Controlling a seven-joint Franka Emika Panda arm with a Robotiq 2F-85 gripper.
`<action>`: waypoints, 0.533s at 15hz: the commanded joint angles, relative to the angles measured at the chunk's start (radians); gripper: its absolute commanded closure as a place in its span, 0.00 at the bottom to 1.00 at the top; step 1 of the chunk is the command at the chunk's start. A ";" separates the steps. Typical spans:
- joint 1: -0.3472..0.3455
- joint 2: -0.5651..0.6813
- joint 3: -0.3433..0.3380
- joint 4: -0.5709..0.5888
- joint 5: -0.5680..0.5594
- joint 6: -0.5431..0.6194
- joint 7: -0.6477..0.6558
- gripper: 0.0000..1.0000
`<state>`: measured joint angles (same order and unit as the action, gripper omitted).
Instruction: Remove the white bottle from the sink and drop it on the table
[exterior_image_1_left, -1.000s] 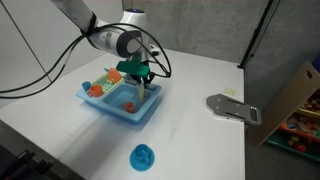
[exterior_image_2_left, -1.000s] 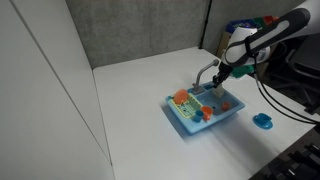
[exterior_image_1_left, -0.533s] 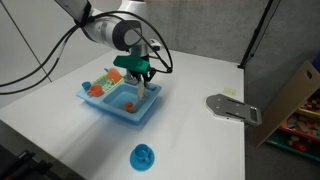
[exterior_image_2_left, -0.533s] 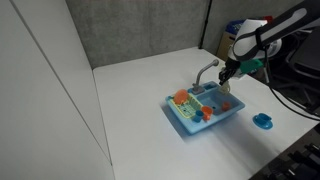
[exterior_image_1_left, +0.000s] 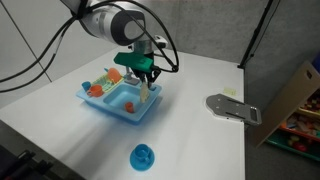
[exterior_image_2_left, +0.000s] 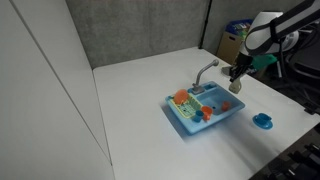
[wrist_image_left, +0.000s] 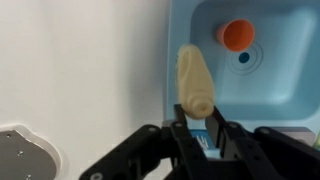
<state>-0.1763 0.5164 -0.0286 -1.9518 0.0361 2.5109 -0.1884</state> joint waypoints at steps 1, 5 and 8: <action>-0.015 -0.046 -0.021 -0.030 0.013 -0.035 0.016 0.97; -0.026 -0.035 -0.049 -0.015 0.010 -0.060 0.027 0.98; -0.040 -0.024 -0.052 -0.007 0.019 -0.066 0.020 0.98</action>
<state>-0.2026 0.4993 -0.0821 -1.9605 0.0363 2.4670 -0.1773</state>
